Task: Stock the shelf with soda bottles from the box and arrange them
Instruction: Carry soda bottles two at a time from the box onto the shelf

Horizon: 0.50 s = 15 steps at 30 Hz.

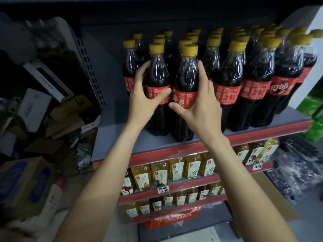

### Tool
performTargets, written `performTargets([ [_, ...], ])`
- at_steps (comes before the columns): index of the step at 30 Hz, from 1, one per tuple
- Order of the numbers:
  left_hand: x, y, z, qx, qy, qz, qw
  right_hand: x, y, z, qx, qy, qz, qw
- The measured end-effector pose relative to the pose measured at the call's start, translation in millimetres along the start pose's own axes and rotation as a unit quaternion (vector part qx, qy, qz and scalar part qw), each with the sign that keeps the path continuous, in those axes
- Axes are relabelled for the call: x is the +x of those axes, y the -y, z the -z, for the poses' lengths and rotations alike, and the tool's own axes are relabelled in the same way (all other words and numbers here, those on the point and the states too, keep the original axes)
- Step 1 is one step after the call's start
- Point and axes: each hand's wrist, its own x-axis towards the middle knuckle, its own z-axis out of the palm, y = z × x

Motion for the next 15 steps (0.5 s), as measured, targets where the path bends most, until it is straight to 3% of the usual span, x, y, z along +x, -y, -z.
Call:
performTargets([
  [6,-9,-1,5,0.020,0.029,0.016,0.999,-6,1,4,-0.006,0.000,0.005,1.000],
  [8,-16,-2,8,0.030,0.019,0.022,0.999,-14,2,6,-0.010,-0.074,0.039,0.996],
  [10,-25,-1,18,0.033,-0.017,0.023,0.999,-27,7,8,0.019,-0.185,0.128,0.974],
  [11,-30,1,25,0.028,-0.046,0.020,0.998,-35,11,7,0.053,-0.204,0.172,0.962],
  [12,-35,3,33,0.018,-0.080,0.019,0.996,-43,17,4,0.094,-0.186,0.200,0.957],
  [15,-39,13,62,-0.023,-0.156,0.047,0.986,-62,33,-21,0.178,-0.007,0.188,0.966],
])
